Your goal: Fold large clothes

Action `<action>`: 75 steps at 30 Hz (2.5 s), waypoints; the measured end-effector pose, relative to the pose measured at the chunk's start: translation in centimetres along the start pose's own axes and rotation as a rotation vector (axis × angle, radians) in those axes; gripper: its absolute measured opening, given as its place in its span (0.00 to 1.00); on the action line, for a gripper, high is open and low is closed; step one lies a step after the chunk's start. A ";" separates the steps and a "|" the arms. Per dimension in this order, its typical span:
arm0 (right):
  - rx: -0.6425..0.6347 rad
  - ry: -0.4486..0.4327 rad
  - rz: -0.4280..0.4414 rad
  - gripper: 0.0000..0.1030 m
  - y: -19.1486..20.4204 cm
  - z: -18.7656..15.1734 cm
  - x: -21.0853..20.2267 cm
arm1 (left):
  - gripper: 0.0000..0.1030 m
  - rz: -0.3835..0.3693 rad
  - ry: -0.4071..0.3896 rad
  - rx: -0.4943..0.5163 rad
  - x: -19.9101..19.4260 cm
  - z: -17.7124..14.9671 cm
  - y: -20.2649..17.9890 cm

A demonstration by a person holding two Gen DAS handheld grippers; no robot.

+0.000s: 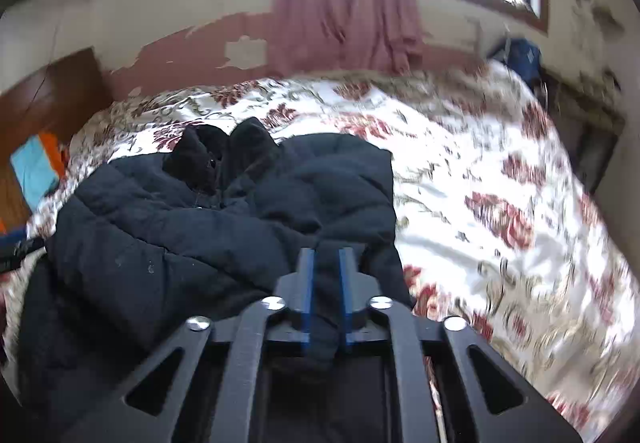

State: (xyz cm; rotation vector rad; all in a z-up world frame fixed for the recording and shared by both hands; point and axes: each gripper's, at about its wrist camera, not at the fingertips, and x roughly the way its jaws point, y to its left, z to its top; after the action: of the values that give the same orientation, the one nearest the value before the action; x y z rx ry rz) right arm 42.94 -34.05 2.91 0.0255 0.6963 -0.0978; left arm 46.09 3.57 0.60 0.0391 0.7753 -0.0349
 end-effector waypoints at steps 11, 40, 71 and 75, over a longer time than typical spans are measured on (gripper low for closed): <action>-0.120 0.151 0.128 0.40 4.3 -3.3 6.2 | 0.89 0.035 0.011 0.198 5.6 -2.1 -6.4; -0.228 0.133 0.211 0.80 6.4 5.7 6.8 | 0.94 -0.130 0.158 0.000 6.4 8.3 -3.6; 0.125 0.225 0.255 0.09 9.5 15.4 26.4 | 0.08 -0.181 0.181 -0.157 22.2 19.0 -7.9; 0.034 0.162 0.253 0.06 7.9 14.7 21.6 | 0.06 -0.218 0.129 -0.179 18.3 17.7 -5.4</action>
State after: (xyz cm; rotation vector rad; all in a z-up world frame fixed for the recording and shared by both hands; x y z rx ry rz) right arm 69.57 -28.75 0.29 0.1545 0.8473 0.1364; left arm 71.32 -2.98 0.31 -0.2151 0.9066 -0.1709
